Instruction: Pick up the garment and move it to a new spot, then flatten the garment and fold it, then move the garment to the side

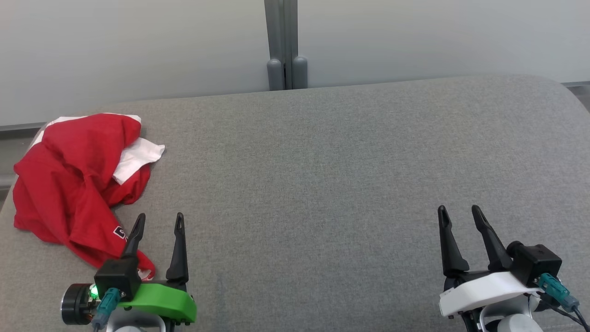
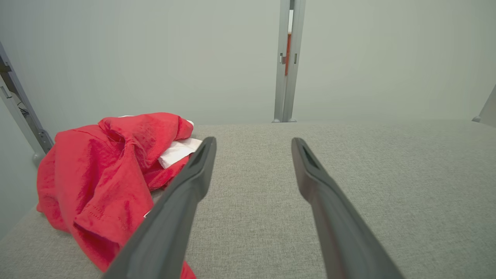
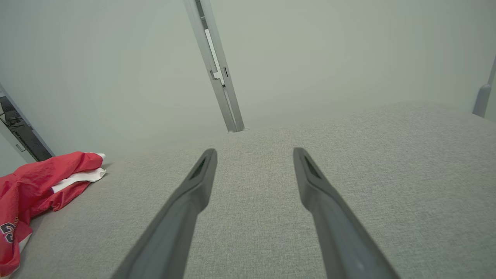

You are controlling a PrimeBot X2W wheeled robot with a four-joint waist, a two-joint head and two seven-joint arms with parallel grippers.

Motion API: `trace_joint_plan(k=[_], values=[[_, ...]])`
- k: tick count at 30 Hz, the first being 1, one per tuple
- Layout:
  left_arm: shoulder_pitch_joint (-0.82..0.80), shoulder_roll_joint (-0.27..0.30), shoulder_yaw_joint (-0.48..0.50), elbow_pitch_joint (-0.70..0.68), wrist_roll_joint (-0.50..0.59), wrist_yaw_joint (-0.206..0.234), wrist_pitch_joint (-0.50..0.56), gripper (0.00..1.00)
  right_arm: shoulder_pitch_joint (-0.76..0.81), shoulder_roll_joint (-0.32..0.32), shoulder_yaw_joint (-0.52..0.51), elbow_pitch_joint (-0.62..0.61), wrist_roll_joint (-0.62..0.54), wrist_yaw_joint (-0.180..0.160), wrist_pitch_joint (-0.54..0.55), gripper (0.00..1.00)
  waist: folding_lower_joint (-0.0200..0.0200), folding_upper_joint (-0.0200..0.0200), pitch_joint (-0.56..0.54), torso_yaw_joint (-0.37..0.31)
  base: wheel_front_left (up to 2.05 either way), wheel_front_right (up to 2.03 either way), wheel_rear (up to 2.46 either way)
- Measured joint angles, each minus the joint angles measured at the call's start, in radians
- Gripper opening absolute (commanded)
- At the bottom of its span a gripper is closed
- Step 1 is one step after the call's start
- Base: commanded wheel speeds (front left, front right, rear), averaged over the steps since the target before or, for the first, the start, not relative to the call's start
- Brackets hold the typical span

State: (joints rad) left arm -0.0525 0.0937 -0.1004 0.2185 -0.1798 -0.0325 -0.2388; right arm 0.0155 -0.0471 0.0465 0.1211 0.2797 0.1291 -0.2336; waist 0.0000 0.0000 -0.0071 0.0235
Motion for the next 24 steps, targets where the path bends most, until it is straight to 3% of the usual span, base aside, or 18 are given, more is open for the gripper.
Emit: trace_joint_plan(k=[14, 24], values=[[-0.001, 0.002, -0.001, 0.021, 0.043, -0.002, -0.017, 1.0, 0.012, -0.001, -0.002, -0.013, -0.052, 0.0, -0.011, 1.0, 0.0, 0.0, -0.007, 0.008, 0.0, 0.0, 0.0], [0.003, 0.014, 0.002, -0.035, 0.033, 0.018, 0.063, 1.0, 0.02, -0.001, -0.019, -0.017, -0.046, 0.001, 0.017, 1.0, 0.0, 0.0, -0.009, 0.009, 0.0, 0.0, 0.0]])
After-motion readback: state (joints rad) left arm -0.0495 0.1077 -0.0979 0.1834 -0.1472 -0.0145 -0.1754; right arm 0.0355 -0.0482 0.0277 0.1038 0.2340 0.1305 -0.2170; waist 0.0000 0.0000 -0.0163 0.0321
